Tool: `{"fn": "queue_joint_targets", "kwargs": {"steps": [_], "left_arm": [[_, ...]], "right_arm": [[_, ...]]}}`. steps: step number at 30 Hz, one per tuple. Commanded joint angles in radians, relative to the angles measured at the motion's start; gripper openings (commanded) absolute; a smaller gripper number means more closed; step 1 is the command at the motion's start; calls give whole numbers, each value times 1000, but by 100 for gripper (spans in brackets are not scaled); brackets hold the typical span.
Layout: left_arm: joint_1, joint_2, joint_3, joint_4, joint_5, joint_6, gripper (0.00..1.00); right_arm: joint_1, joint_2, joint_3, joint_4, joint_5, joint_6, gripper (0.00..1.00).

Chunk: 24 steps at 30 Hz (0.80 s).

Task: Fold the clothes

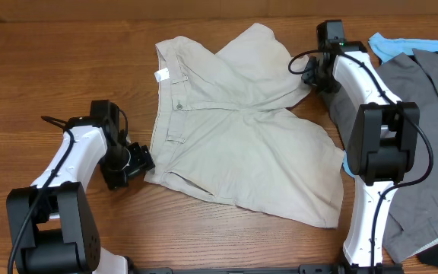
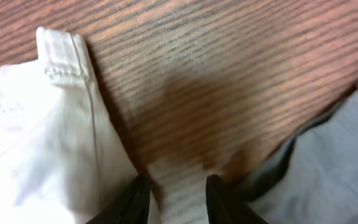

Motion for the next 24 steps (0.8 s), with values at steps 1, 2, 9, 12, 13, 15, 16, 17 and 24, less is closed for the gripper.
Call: {"fn": "queue_joint_targets", "kwargs": {"steps": [1, 2, 9, 12, 13, 15, 16, 17, 24], "left_arm": [[0, 3, 0, 44, 47, -2, 77], [0, 3, 4, 64, 48, -3, 77], [0, 3, 12, 210, 114, 32, 93], [-1, 3, -2, 163, 118, 35, 91], [-3, 3, -11, 157, 124, 35, 90], [-11, 3, -50, 152, 166, 35, 84], [-13, 3, -67, 155, 182, 35, 82], [-15, 3, -85, 160, 195, 35, 81], [-33, 3, -220, 252, 249, 47, 26]], "right_arm": [[-1, -97, 79, -56, -3, -30, 34], [-3, -115, 87, -76, -3, -30, 34], [-9, -317, 92, -287, -50, -30, 54], [-11, -358, 92, -432, -84, -30, 70], [-15, -362, 92, -469, -114, -30, 72], [-32, -362, 91, -525, -165, -30, 74], [-42, -362, 89, -537, -185, -31, 74], [-49, -362, 88, -546, -201, -30, 74], [-78, -362, 88, -623, -227, -54, 74]]}}
